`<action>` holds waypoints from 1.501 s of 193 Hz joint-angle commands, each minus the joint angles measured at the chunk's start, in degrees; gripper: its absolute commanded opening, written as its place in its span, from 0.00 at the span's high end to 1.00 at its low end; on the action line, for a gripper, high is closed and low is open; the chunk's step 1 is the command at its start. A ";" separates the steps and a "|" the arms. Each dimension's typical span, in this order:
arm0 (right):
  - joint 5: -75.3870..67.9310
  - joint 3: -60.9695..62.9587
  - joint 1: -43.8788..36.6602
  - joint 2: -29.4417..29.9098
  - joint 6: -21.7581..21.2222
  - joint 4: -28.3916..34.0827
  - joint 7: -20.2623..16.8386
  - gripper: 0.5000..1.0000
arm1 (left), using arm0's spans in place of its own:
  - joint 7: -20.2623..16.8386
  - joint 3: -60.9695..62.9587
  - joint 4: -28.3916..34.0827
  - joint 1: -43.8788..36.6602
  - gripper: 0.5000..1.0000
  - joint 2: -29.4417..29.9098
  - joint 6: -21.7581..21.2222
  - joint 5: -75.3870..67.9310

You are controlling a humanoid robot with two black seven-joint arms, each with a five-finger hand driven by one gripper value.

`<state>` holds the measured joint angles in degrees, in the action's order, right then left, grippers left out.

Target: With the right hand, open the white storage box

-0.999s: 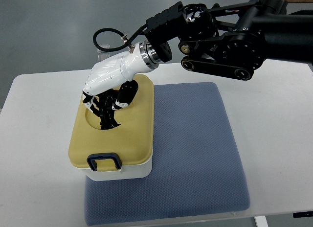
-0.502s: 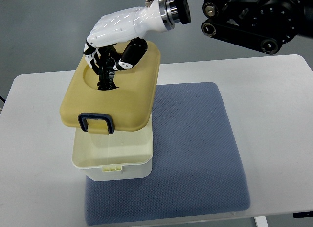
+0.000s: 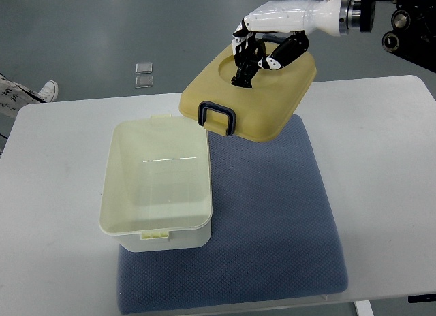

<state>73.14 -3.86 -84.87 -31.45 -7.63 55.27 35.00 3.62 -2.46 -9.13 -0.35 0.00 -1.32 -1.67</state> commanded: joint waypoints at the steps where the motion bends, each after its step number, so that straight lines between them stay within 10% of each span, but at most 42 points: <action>1: -0.63 -0.01 3.22 -0.72 1.92 -1.92 0.00 1.00 | -0.01 0.00 -0.01 0.00 0.00 0.00 0.00 0.00; 205: -0.99 -0.19 22.12 5.26 10.89 -7.72 0.00 1.00 | -0.01 0.00 -0.01 0.00 0.00 0.00 0.00 0.00; 235: -1.69 -0.18 22.47 5.08 10.54 -7.72 0.00 0.38 | -0.01 0.00 -0.01 0.00 0.00 0.00 0.00 0.00; 290: -4.50 -0.10 22.38 4.73 10.27 -7.72 0.00 0.20 | -0.01 0.00 -0.01 0.00 0.00 0.00 0.00 0.00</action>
<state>70.23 -3.99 -62.41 -26.48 2.70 47.55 35.00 3.62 -2.46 -9.13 -0.35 0.00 -1.32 -1.67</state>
